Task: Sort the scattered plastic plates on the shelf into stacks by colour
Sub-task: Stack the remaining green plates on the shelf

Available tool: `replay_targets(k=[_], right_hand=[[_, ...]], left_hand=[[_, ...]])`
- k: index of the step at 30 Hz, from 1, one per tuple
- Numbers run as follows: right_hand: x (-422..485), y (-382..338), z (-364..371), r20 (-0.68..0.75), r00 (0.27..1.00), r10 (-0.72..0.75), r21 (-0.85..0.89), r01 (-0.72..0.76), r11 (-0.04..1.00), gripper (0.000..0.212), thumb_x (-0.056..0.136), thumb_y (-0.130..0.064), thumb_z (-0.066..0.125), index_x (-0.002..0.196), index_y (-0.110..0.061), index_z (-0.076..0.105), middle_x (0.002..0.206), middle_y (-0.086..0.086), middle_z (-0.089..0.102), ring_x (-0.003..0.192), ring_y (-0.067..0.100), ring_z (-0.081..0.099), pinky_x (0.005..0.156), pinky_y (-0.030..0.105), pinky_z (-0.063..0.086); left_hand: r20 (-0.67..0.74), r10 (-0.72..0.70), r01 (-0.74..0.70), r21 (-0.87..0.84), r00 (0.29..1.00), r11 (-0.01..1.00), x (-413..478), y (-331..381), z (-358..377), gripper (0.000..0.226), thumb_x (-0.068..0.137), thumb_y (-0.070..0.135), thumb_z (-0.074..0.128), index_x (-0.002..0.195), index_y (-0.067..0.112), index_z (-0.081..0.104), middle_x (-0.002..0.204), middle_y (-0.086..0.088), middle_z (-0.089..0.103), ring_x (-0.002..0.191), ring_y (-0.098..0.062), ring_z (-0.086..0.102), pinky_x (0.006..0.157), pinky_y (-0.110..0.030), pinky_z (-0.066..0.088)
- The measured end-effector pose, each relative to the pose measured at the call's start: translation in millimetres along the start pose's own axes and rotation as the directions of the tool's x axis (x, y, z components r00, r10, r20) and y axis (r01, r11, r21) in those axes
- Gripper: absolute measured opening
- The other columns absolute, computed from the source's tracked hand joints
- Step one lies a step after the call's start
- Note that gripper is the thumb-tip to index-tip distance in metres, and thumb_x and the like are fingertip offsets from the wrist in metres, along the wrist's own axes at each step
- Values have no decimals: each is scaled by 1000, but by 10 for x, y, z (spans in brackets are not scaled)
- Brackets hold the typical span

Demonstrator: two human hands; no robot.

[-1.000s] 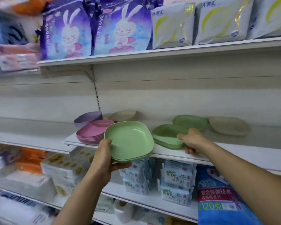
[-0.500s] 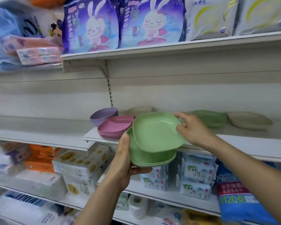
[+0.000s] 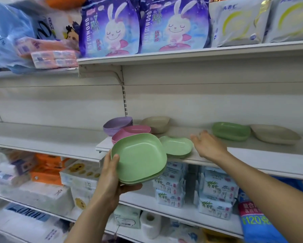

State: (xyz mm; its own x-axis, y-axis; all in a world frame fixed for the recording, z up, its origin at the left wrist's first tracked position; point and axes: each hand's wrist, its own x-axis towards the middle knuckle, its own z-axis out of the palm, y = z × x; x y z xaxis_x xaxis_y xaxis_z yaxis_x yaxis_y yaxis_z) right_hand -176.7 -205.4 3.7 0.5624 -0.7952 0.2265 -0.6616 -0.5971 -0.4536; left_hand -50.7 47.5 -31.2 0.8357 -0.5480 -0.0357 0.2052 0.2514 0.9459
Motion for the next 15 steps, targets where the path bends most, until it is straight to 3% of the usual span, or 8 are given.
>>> replay_targets(k=[3, 5, 8, 12, 15], right_hand=[[31, -31, 202, 140, 984, 107, 122, -124, 985, 57, 93, -52, 39, 123, -5, 43, 99, 14, 67, 92, 32, 65, 81, 40, 52], [80, -86, 285, 156, 985, 74, 147, -97, 984, 44, 88, -38, 49, 118, -5, 46, 100, 14, 65, 88, 32, 65, 77, 40, 55], [136, -69, 247, 160, 986, 52, 102, -69, 992, 27, 84, -11, 48, 110, -6, 49, 105, 13, 60, 88, 30, 62, 71, 36, 53], [234, 255, 38, -18, 999, 48, 95, -46, 994, 33, 87, -8, 45, 119, -4, 51, 107, 13, 62, 94, 30, 60, 78, 35, 51], [262, 515, -113, -118, 991, 64, 123, -49, 991, 26, 89, -8, 44, 113, -5, 54, 105, 14, 61, 90, 29, 58, 78, 38, 50]], left_hand=[[-16, 2, -1, 23, 1000, 1000, 18, 19, -41, 26, 103, 36, 37, 125, 35, 51, 124, -7, 52, 99, -43, 61, 59, -51, 57], [-11, -2, 2, 31, 1000, 1000, 37, 23, -1, 26, 103, 36, 37, 125, 34, 51, 124, -8, 53, 99, -42, 61, 59, -52, 57], [21, 2, -3, 50, 1000, 999, 74, 34, 91, 28, 103, 38, 37, 126, 35, 51, 124, -7, 54, 102, -40, 60, 60, -53, 57], [85, 9, -19, 110, 996, 994, 109, 41, 202, 25, 103, 39, 36, 121, 38, 53, 123, -6, 55, 103, -38, 60, 61, -53, 57], [109, -6, -7, 120, 994, 993, 106, -2, 354, 25, 103, 39, 36, 119, 40, 54, 122, -5, 56, 102, -36, 61, 60, -52, 57]])
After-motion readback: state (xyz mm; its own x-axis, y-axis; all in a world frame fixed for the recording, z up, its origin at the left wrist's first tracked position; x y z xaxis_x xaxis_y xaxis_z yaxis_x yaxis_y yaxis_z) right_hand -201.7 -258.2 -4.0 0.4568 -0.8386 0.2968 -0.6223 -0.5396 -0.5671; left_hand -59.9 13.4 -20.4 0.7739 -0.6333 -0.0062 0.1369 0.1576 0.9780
